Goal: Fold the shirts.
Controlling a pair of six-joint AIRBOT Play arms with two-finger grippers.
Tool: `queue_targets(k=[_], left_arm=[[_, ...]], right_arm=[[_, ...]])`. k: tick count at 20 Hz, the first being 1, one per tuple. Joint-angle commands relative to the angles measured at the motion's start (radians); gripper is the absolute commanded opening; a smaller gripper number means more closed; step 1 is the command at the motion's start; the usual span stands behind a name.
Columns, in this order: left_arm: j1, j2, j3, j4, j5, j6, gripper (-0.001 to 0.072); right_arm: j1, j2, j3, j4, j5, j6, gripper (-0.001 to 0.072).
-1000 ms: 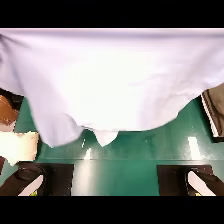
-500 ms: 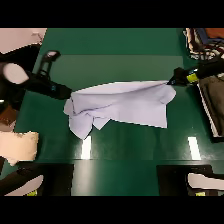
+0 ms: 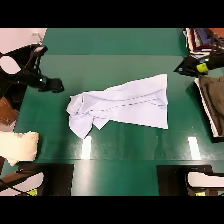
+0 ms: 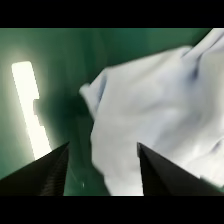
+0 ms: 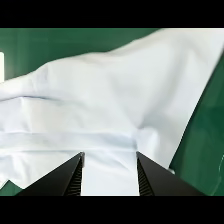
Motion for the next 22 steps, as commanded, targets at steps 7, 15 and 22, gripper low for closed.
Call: queue_targets(k=[7,15,22], left_arm=[[-0.008,-0.002,-0.396,-0.232,0.064,0.092,0.0497],[-0.015,-0.003,-0.446,-0.229,0.377,0.08,0.0496],[-0.015,-0.003,-0.401,-0.225,0.305,0.039,0.0022]], right_arm=[[-0.098,0.248,-0.412,0.002,-0.052,-0.032,0.0387],[-0.098,0.294,-0.472,0.037,-0.072,-0.032,0.0387],[-0.101,0.298,-0.488,-0.076,0.023,-0.031,0.0387]])
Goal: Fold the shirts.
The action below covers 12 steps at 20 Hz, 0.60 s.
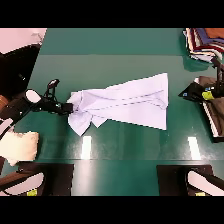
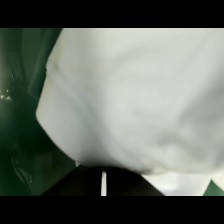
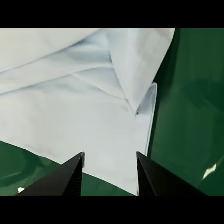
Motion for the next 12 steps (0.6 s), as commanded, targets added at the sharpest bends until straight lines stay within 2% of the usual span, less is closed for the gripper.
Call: queue_targets(k=[1,4,5,6,9,10,12], left_arm=[[0.0,0.0,0.044,0.005,-0.054,-0.01,0.0022],[0.0,0.001,0.113,0.005,-0.138,-0.009,0.0022],[0.0,0.001,0.127,0.005,-0.156,-0.009,0.0022],[0.0,0.001,0.135,0.005,-0.166,-0.009,0.0022],[0.0,0.001,0.135,0.004,-0.167,-0.009,0.0022],[0.0,0.001,0.135,0.005,-0.169,-0.009,0.0022],[0.0,0.001,0.135,0.005,-0.17,-0.009,0.0022]], right_arm=[[-0.012,0.014,-0.048,-0.081,0.05,0.001,0.0387],[-0.056,0.038,-0.201,-0.076,0.052,0.001,0.039],[-0.065,0.033,-0.26,-0.058,0.05,0.001,0.0436],[-0.066,0.021,-0.309,-0.042,0.045,0.001,0.0572],[-0.025,-0.041,-0.423,0.057,-0.033,-0.016,0.0561],[0.0,-0.063,-0.443,0.082,-0.074,-0.018,0.049],[0.056,-0.098,-0.451,0.1,-0.128,-0.018,0.0487]])
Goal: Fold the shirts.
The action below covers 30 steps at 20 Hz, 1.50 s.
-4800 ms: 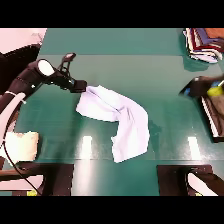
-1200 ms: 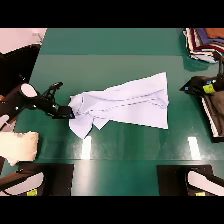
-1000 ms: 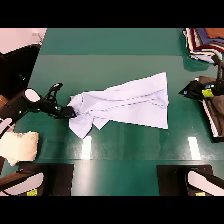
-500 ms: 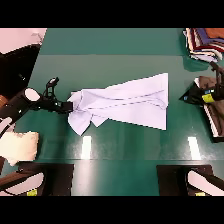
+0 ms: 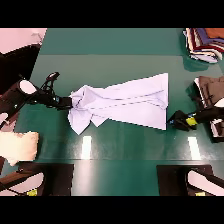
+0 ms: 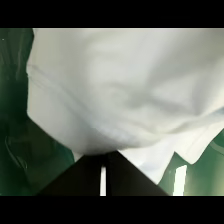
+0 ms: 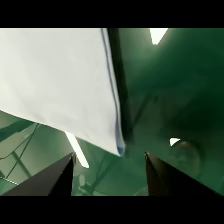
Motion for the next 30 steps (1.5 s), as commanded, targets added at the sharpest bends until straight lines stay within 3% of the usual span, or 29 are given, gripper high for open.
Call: queue_targets(k=[1,3,4,5,8,12,16,22,26,30], left_arm=[[0.0,0.001,0.006,0.001,-0.016,0.0,0.0023],[0.0,0.001,0.006,0.0,-0.035,0.0,0.0022],[0.0,0.002,0.006,0.0,-0.05,0.0,0.0022],[0.0,0.014,0.006,0.0,-0.064,0.0,0.0022],[0.0,0.122,0.032,0.001,-0.081,-0.001,0.0022],[0.0,0.331,0.23,0.011,-0.148,-0.002,0.0023],[0.0,0.461,0.587,0.034,-0.157,-0.013,0.0023],[0.0,0.461,1.157,0.071,-0.101,-0.079,0.0022],[0.0,0.462,1.258,0.098,-0.038,-0.111,0.0021],[0.0,0.432,1.161,0.152,-0.07,-0.114,0.0021]], right_arm=[[0.08,-0.056,-0.052,0.055,-0.103,-0.008,0.0428],[0.111,-0.058,-0.052,0.054,-0.127,-0.008,0.0263],[0.118,-0.049,-0.052,0.054,-0.133,-0.008,0.0118],[0.119,-0.03,-0.052,0.054,-0.139,-0.014,0.0031],[0.098,0.085,-0.012,0.054,-0.13,-0.026,0.0018],[0.057,0.261,0.254,0.054,-0.1,-0.026,0.0018],[0.057,0.372,0.631,0.043,-0.116,-0.042,0.0018],[0.057,0.432,1.092,-0.079,-0.111,-0.044,0.0017],[0.057,0.412,1.257,-0.142,-0.049,0.002,0.0016],[0.057,0.282,1.417,-0.164,0.102,0.05,0.0016]])
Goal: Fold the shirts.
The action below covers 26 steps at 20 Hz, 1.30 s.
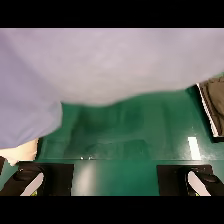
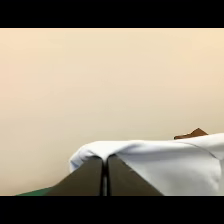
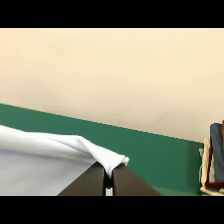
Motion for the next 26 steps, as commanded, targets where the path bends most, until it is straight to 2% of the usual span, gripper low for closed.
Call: queue_targets(k=[1,3,7,9,12,14,17,18,19,20,23,26], left_arm=[[0.001,-0.037,-0.068,0.078,-0.035,-0.013,0.0022],[0.001,-0.117,-0.151,0.093,-0.116,-0.012,0.0022],[0.001,-0.378,-0.322,0.071,-0.226,-0.012,0.0022],[0.001,-0.517,-0.411,0.027,-0.223,-0.009,0.0023],[0.001,-0.723,-0.467,0.015,-0.153,0.015,0.0023],[0.001,-0.812,-0.467,0.016,-0.104,0.015,0.0023],[0.002,-0.848,-0.466,0.018,-0.056,0.014,0.0032],[0.005,-0.848,-0.457,0.018,-0.063,0.014,0.0305],[0.014,-0.847,-0.443,0.018,-0.092,0.014,0.0579],[0.028,-0.847,-0.422,0.018,-0.153,0.015,0.0609],[0.093,-0.808,-0.414,0.022,-0.319,0.051,0.061],[0.143,-0.712,-0.566,0.03,-0.303,0.065,0.0609]], right_arm=[[0.0,-0.11,0.124,-0.034,0.129,0.05,0.0016],[0.0,-0.19,0.087,-0.034,0.156,0.069,0.0016],[0.0,-0.387,-0.136,-0.034,0.219,0.071,0.0016],[0.003,-0.504,-0.232,-0.034,0.231,0.071,0.0016],[0.035,-0.675,-0.323,-0.033,0.154,0.07,0.0016],[0.058,-0.761,-0.315,-0.033,0.086,0.07,0.0017],[0.07,-0.849,-0.232,-0.026,0.049,0.071,0.0025],[0.07,-0.867,-0.193,-0.016,0.053,0.071,0.0192],[0.063,-0.877,-0.154,-0.001,0.067,0.071,0.04],[0.053,-0.875,-0.124,0.006,0.094,0.071,0.0415],[0.013,-0.818,-0.118,0.011,0.199,0.039,0.041],[-0.03,-0.699,-0.293,0.03,0.217,0.01,0.0409]])
